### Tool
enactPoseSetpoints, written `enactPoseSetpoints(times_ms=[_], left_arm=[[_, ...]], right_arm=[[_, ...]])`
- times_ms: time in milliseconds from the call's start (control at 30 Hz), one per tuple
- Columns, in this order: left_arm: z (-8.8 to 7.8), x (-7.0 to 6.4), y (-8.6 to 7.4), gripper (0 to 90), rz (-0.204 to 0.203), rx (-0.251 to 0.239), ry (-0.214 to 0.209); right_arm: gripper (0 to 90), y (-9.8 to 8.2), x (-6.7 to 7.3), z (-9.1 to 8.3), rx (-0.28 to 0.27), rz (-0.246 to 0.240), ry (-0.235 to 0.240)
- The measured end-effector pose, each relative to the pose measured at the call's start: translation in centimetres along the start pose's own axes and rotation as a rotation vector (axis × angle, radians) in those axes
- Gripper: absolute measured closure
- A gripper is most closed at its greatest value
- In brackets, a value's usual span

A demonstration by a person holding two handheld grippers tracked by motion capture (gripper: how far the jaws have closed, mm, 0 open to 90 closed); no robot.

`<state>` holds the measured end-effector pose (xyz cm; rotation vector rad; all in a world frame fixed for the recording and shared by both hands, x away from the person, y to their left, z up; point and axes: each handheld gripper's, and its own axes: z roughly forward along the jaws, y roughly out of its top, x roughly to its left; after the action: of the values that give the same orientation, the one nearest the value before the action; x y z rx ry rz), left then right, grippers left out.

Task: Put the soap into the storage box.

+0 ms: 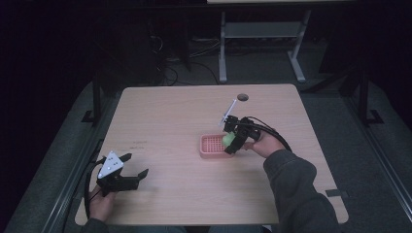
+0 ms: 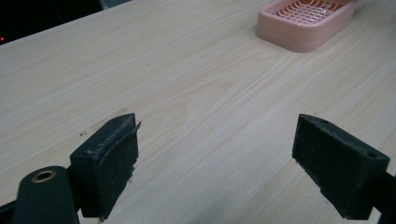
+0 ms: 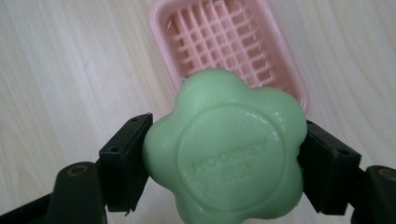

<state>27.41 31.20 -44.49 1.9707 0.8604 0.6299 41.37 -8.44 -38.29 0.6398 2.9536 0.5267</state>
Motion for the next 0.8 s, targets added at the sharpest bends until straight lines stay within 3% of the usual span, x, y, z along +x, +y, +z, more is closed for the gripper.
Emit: enactPoseSetpoints(times_ms=[233,367,800], left_arm=[[0.1,-0.2,0.1,14.1,0.008,0.0,-0.008],[0.1,-0.1,0.1,14.1,0.009,0.0,-0.011],[0.1,-0.1,0.1,14.1,0.003,-0.007,-0.017]], right_arm=[[26.0,2.2,-0.6,0.3,0.004,-0.002,0.011],[25.9,3.6,-0.9,1.6,0.033,0.0,0.016],[25.8,5.1,-1.0,4.3,0.087,0.014,0.032]])
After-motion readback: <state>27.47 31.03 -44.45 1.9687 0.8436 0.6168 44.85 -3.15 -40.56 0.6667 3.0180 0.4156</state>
